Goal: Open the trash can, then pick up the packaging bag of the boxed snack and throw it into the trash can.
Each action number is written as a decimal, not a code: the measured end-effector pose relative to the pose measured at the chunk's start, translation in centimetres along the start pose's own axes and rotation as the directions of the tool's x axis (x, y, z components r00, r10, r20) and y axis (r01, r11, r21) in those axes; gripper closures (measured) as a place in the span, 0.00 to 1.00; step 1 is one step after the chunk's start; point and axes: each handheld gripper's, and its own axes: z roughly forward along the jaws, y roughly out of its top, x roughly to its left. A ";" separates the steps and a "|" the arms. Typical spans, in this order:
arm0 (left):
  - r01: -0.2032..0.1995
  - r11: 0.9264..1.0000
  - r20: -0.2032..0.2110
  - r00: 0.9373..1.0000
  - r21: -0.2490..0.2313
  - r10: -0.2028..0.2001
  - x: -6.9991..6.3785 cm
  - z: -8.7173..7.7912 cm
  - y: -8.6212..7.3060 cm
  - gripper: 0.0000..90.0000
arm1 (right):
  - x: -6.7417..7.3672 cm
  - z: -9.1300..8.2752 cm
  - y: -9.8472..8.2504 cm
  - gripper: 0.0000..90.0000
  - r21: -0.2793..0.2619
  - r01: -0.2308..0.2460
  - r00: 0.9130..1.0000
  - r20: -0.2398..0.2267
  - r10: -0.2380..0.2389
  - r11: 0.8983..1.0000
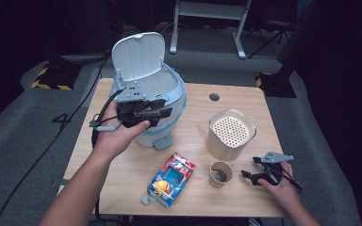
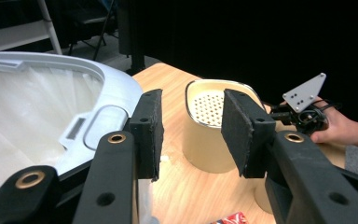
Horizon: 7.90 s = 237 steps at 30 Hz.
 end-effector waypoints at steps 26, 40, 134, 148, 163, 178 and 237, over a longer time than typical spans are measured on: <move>0.094 0.993 0.052 0.994 0.075 -0.098 -1.9 1.6 -10.4 0.62 | 0.0 0.0 0.0 0.19 0.000 0.000 1.000 0.000 0.000 1.000; 0.151 0.965 0.015 0.987 0.214 -0.157 -1.9 4.8 -16.6 0.68 | 0.0 0.0 0.0 0.19 0.000 0.000 1.000 0.000 0.000 1.000; 0.049 0.979 -0.003 0.999 -0.198 -0.051 1.4 -2.0 -1.1 0.99 | 0.0 0.0 0.0 0.19 0.001 0.001 1.000 0.002 -0.001 1.000; 0.007 0.959 -0.058 0.998 -0.284 -0.024 2.8 -3.4 2.7 0.99 | 0.0 0.0 0.0 0.19 0.000 0.000 1.000 0.000 0.000 1.000; -0.019 0.934 -0.149 0.988 -0.356 -0.037 4.6 -3.8 5.3 0.99 | 0.0 0.0 0.0 0.19 0.000 0.000 1.000 0.000 0.000 1.000; -0.020 0.910 -0.241 0.967 -0.414 -0.088 7.8 -2.9 7.1 0.99 | 0.0 0.0 0.0 0.19 0.000 0.000 1.000 0.000 0.000 1.000; -0.082 0.960 -0.315 0.949 -0.267 -0.006 8.1 -0.1 6.0 0.53 | 0.0 0.0 0.0 0.19 0.000 0.000 1.000 0.000 0.000 1.000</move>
